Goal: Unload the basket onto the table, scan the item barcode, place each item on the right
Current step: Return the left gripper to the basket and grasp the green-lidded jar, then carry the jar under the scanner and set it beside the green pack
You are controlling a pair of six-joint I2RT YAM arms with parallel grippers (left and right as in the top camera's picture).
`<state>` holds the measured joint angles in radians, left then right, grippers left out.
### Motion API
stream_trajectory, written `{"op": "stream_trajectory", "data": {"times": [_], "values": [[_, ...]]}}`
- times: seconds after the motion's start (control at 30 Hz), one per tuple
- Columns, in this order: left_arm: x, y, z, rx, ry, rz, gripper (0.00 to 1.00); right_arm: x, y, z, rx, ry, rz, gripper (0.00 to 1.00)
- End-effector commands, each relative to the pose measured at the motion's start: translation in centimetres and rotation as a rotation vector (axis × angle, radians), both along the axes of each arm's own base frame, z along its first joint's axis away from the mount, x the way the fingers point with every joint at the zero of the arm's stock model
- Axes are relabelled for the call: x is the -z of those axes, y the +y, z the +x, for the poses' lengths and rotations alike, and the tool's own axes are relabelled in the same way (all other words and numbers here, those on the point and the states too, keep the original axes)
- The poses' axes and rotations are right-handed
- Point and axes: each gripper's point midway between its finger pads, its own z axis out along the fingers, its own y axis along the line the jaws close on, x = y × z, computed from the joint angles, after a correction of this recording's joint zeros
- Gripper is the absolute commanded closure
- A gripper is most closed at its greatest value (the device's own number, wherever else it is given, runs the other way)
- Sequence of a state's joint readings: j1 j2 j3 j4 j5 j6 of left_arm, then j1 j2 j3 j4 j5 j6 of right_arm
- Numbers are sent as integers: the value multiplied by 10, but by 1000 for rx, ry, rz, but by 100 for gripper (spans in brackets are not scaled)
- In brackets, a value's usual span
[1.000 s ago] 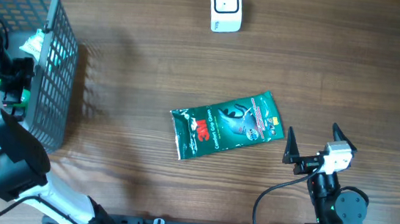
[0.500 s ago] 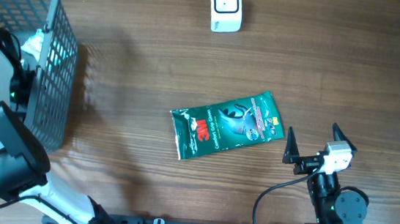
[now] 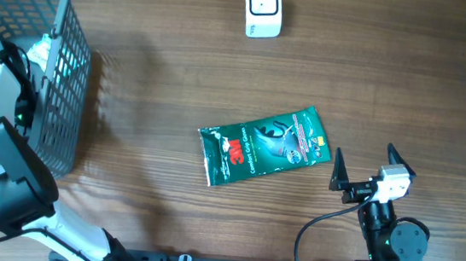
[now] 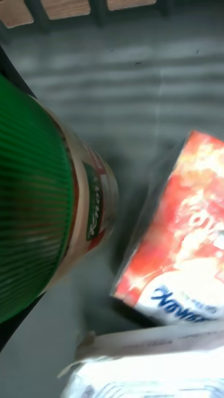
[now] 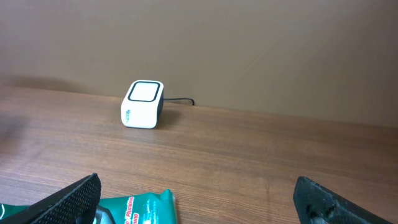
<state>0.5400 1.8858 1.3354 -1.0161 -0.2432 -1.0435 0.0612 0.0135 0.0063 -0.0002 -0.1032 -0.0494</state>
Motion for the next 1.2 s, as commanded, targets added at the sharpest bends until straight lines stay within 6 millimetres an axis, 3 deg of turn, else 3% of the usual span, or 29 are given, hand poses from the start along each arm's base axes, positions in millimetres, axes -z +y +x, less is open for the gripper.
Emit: {"op": "stream_trajectory", "data": {"times": [0.0, 0.1, 0.27, 0.37, 0.47, 0.57, 0.63, 0.77, 0.93, 1.1, 1.17], "values": [[-17, -11, 21, 108, -93, -99, 48, -2, -1, 0, 8, -11, 0, 0], [-55, -10, 36, 128, -178, -86, 50, -2, -1, 0, 8, -11, 0, 0], [-160, -3, 49, 147, -357, 38, 50, -2, -1, 0, 7, -11, 0, 0], [-229, -10, 46, 176, -507, 113, 50, -2, -1, 0, 7, -12, 0, 0], [-299, -40, 39, 262, -732, 142, 50, -2, -1, 0, 7, -11, -1, 0], [-341, -72, 24, 333, -880, 147, 51, -2, -1, 0, 7, -11, -1, 0], [-362, -112, 11, 432, -942, 143, 51, -2, -1, 0, 7, -11, -1, 0], [-360, -166, 19, 616, -939, 67, 51, -2, -1, 0, 7, -11, 0, 0], [-329, -233, 51, 823, -852, -53, 50, -2, -1, 0, 7, -11, 0, 0], [-262, -302, 89, 997, -640, -129, 50, -2, -1, 0, 7, -11, 0, 0], [-220, -335, 106, 1063, -533, -163, 49, -2, -1, 0, 7, -12, -1, 0]]}}
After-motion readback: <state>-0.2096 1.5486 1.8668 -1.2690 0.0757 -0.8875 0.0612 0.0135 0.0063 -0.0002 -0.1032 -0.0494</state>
